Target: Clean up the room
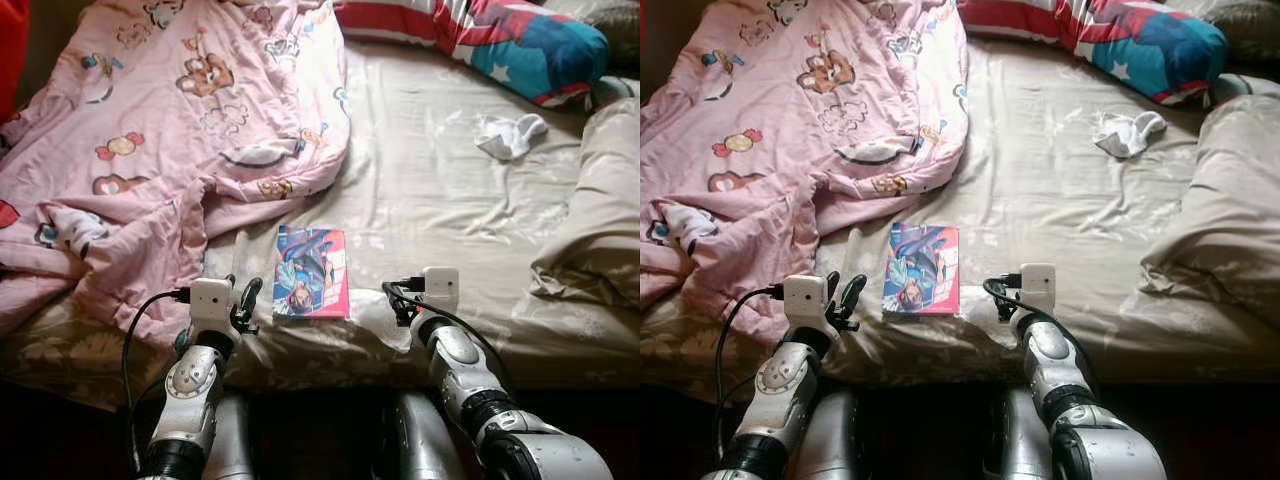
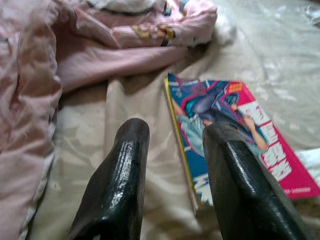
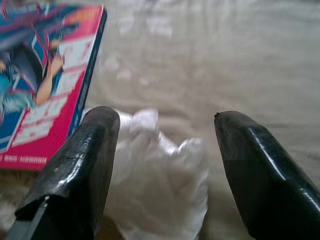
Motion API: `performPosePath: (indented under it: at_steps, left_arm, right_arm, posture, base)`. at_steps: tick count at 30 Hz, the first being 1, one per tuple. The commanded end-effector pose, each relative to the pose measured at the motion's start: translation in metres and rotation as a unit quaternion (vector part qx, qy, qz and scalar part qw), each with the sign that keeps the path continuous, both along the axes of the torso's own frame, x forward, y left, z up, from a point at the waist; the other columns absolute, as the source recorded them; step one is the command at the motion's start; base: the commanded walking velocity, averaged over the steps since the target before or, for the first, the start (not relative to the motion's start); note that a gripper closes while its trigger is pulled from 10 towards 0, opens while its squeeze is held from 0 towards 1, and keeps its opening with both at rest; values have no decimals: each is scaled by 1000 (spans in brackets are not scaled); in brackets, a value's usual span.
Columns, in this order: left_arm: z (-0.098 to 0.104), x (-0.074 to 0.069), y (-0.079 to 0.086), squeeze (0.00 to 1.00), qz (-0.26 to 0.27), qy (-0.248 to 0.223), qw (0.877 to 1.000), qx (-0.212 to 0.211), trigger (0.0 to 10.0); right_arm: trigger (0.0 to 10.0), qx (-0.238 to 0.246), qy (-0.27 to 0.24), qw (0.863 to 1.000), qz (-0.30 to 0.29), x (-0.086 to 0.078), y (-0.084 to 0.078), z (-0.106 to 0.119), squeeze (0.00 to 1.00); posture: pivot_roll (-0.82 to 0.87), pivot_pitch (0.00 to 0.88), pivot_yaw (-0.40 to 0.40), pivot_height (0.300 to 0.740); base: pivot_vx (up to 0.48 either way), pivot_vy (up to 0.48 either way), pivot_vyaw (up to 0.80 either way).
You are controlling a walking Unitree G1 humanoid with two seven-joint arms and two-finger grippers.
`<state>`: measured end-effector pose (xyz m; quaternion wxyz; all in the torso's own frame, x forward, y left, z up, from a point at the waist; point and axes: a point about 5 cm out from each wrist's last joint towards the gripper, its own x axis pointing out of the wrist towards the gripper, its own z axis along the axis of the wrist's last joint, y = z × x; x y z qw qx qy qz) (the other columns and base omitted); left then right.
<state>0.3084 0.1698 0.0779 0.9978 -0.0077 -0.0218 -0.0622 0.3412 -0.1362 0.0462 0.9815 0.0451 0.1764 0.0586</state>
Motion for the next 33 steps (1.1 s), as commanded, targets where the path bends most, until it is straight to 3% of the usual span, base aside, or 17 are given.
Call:
performPosePath:
  at_steps: [1,4,7,12,13,14,16,33]
  left_arm:
    - [-4,-5,1,0,2,11,1000,-2,10000]
    - [-5,-9,1,0,1,14,1000,0,10000]
    - [-6,-14,4,0,2,20,1000,5,10000]
    - [-5,-18,7,0,5,26,1000,7,10000]
    - [-5,-20,8,0,7,28,1000,8,10000]
    - [-6,-20,8,0,8,29,1000,8,10000]
    - [-6,-22,9,0,10,33,999,8,10000]
    - [-8,-28,5,0,9,48,999,9,10000]
  right_arm:
    - [10000,-1,17,1000,5,-3,3,-5,0]
    - [10000,6,24,1000,16,-3,7,-5,0]
    - [10000,-22,29,999,40,-3,12,-6,0]
    - [10000,-16,34,999,32,-3,11,-7,0]
    - [7216,-21,41,999,25,-4,9,-9,0]
    - [1804,-20,43,999,22,-5,8,-10,0]
    - [0,-21,47,998,21,-6,7,-11,0]
    - [0,-20,47,998,20,-10,7,-15,0]
  posture:
    - [122,307,-23,585]
    - [131,322,-15,585]
    - [140,335,-10,585]
    - [147,342,-7,585]
    - [150,346,-5,585]
    - [150,348,-5,585]
    - [149,353,-3,585]
    - [148,371,-4,585]
  base:
    - [0,0,0]
    - [0,0,0]
    - [0,0,0]
    - [0,0,0]
    - [0,0,0]
    - [0,0,0]
    - [0,0,0]
    - [0,0,0]
